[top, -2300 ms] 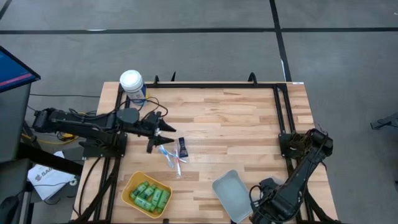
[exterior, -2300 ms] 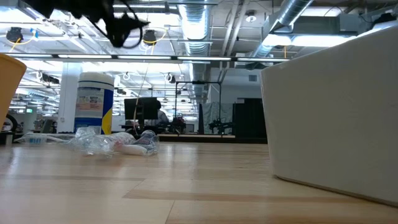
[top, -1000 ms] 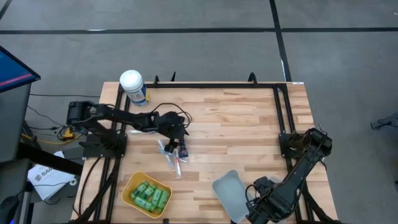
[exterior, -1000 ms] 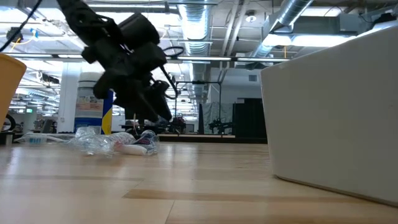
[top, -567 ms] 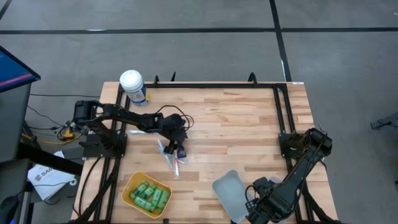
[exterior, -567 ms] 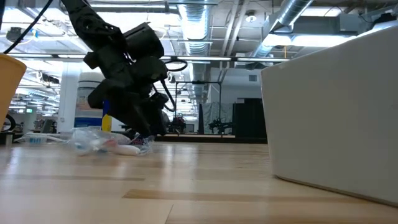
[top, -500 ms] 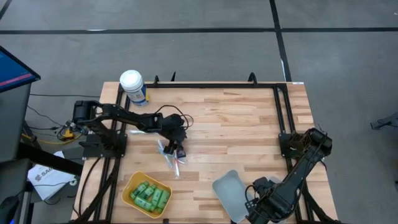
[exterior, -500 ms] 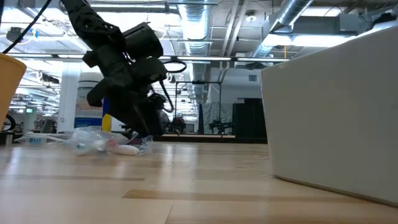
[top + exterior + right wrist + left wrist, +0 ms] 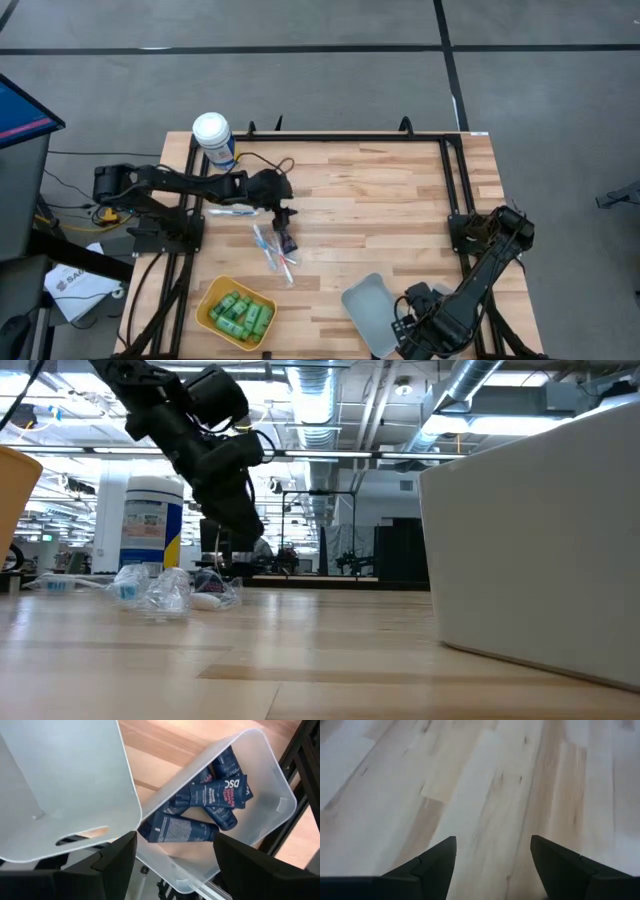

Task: Pick & Place Travel size toiletries
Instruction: Put the blue shave cream into the transparent bin

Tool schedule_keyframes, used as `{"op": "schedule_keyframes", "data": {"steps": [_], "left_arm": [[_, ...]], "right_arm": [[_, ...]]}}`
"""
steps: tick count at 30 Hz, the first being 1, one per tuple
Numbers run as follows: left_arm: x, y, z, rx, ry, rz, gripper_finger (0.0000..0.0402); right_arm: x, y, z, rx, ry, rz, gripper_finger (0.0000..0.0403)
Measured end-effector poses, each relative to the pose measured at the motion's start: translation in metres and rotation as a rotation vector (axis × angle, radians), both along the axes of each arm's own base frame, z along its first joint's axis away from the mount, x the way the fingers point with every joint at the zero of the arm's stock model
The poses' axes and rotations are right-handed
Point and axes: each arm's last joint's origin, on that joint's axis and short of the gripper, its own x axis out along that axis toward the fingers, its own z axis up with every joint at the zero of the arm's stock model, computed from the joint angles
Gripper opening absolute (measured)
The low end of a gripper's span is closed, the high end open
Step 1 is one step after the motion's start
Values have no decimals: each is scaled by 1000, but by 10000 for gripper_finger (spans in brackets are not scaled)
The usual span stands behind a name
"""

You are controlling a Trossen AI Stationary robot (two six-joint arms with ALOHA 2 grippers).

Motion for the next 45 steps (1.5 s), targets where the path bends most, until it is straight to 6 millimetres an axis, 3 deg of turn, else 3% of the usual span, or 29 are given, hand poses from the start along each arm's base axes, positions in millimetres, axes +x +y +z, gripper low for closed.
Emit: {"op": "schedule_keyframes", "data": {"steps": [2, 7, 11, 21, 36, 45], "left_arm": [[-2, -1, 2, -25, -1, -5, 253], [-9, -7, -5, 3, 103, -235, 253], [-13, -7, -8, 51, 164, -316, 253], [-15, -12, -9, 98, 161, -546, 253], [-14, -12, -11, 174, 168, -626, 253], [-7, -9, -44, 198, 351, -575, 253]], "right_arm": [[0, 0, 0, -6, -8, -2, 255], [0, 0, 0, -4, -10, -2, 255], [1, 0, 0, -4, -10, -2, 255], [1, 0, 0, -2, -11, -1, 255], [1, 0, 0, -8, -16, 9, 255], [1, 0, 0, -5, -18, 8, 255]]}}
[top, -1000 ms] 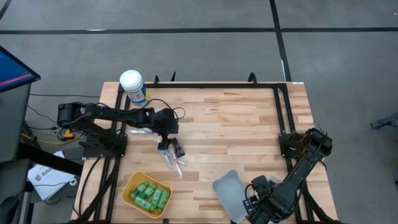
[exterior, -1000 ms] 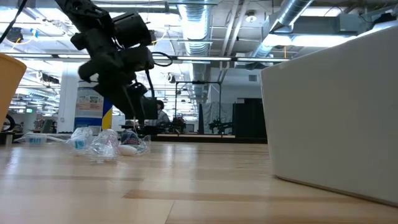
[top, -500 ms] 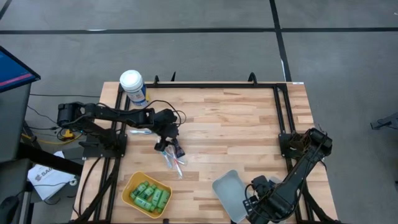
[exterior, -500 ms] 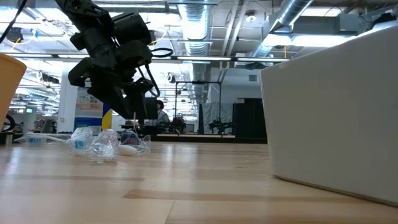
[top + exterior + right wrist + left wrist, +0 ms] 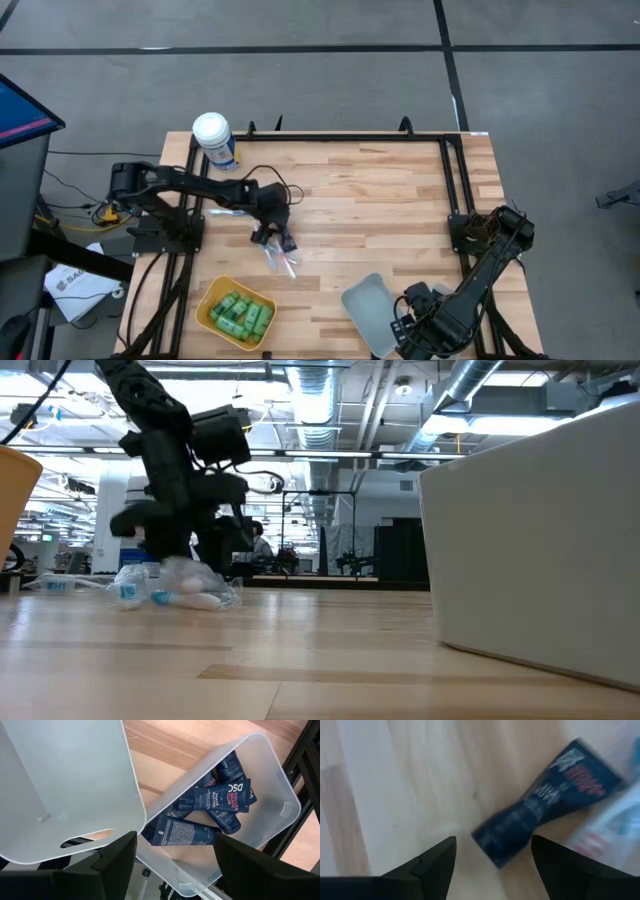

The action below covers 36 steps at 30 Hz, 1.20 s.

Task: Pick & Place Travel size toiletries
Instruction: Put the blue shave cream into the transparent bin

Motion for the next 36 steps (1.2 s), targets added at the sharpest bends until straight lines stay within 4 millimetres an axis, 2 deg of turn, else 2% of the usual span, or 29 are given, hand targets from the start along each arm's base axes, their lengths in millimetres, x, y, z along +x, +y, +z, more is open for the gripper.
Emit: {"op": "schedule_keyframes", "data": {"steps": [4, 25, 36], "left_arm": [[1, 1, -5, 17, 26, 9, 253], [4, -1, 0, -16, -37, -23, 253], [9, -6, 3, -5, -91, -50, 214]], "right_arm": [[1, 1, 0, 8, -7, 0, 255], [2, 1, 0, 6, -27, 10, 255], [2, 1, 0, 6, -28, 10, 255]]}}
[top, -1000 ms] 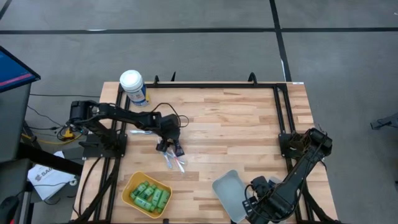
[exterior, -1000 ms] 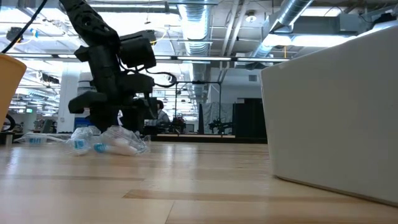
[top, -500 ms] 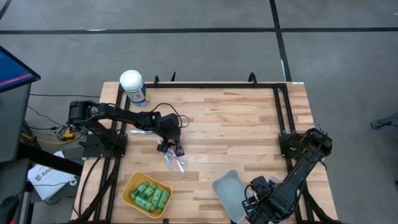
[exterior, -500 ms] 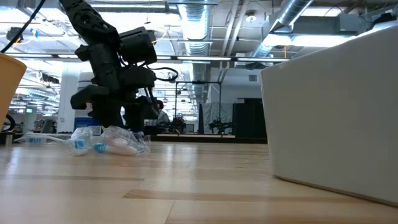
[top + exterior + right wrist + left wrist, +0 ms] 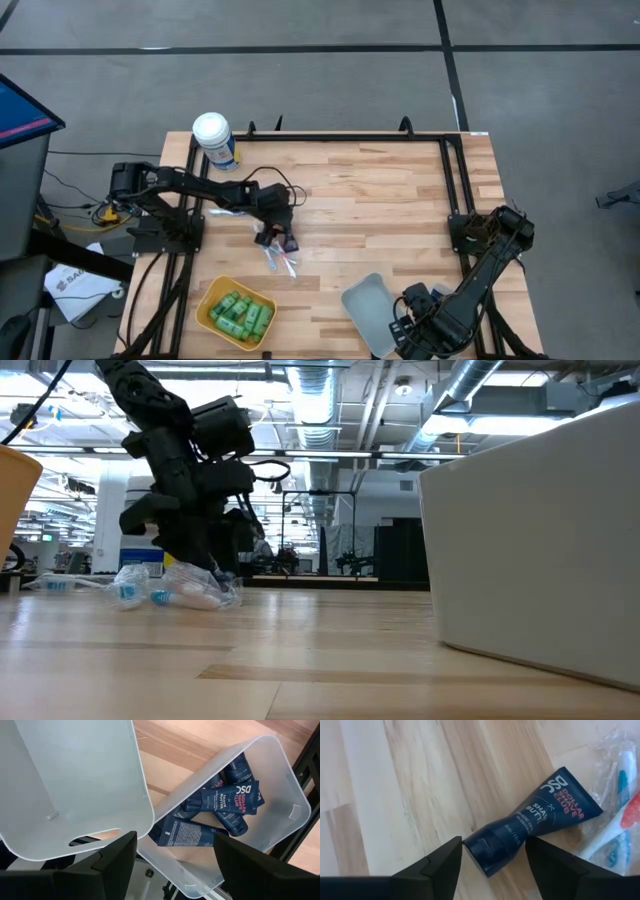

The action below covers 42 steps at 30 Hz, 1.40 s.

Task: Pick & Place Travel size toiletries
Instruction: Put the blue shave cream into the transparent bin

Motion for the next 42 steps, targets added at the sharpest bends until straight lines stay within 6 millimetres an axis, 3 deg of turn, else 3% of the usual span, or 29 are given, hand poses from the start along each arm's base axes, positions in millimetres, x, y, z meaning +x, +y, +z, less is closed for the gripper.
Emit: {"op": "schedule_keyframes", "data": {"steps": [6, 15, 30, 42], "left_arm": [[0, -3, 0, 0, 0, -11, 200], [0, -3, 0, -16, 3, 15, 140], [1, -3, 0, -81, 5, 138, 94], [0, -2, 6, -129, -19, 265, 86]], "right_arm": [[0, 0, 0, 0, 0, 1, 255], [0, 0, 0, 1, -1, 0, 255], [2, 2, 0, 21, -17, 3, 255], [2, 2, 0, 21, -18, 2, 255]]}}
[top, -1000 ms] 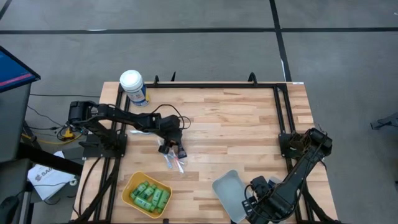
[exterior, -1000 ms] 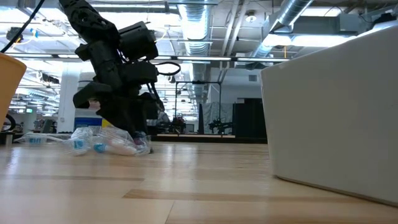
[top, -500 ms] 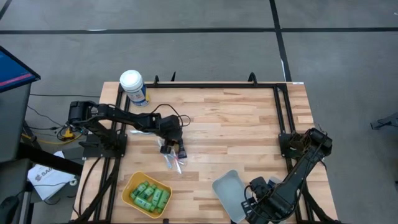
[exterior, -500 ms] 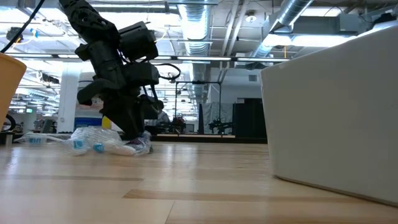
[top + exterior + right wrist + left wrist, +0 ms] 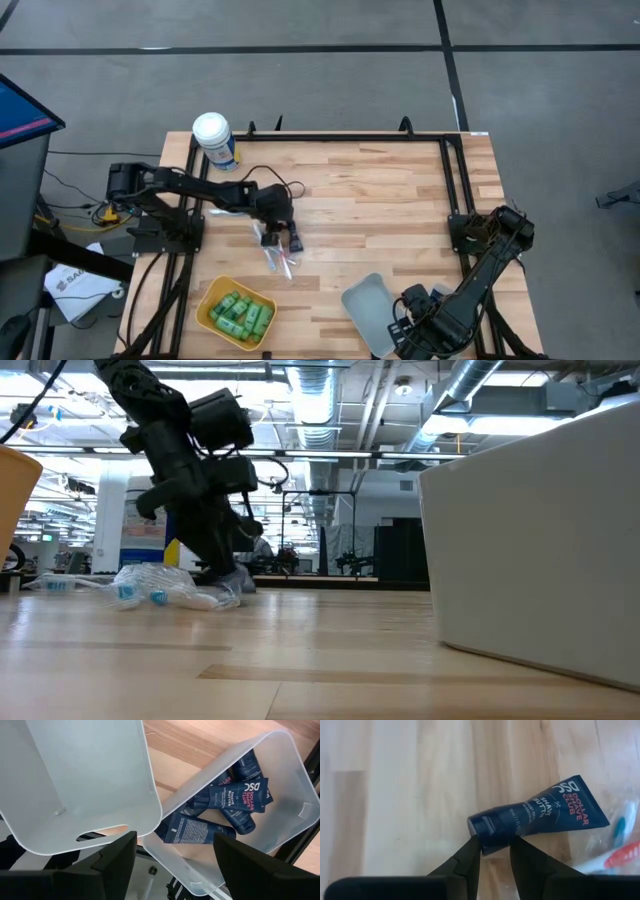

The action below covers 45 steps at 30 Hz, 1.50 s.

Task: Pick & Place Travel size toiletries
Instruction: Put the blue shave cream into the transparent bin

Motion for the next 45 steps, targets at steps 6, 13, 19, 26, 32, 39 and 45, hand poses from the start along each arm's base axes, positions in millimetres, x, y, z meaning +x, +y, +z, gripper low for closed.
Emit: {"op": "schedule_keyframes", "data": {"steps": [6, 13, 19, 26, 32, 39, 45], "left_arm": [[-8, 0, 33, 6, -128, 82, 86], [-26, -4, 81, -74, -356, 170, 85], [-40, -17, 118, -208, -572, 133, 81], [-53, -28, 139, -348, -686, 124, 44], [-58, -31, 144, -400, -706, 140, 16], [-70, -33, 157, -529, -749, 149, 51], [-94, -39, 175, -616, -823, 93, 129]], "right_arm": [[1, 0, 0, -16, -20, 1, 255], [5, -2, 0, -43, -80, -6, 255], [22, -8, 1, -114, -256, 13, 255], [59, -29, 8, -269, -473, 215, 255], [92, -72, 11, -329, -433, 291, 255], [137, -157, 9, -110, -342, -60, 255], [157, -202, 11, -97, -416, -134, 255]]}}
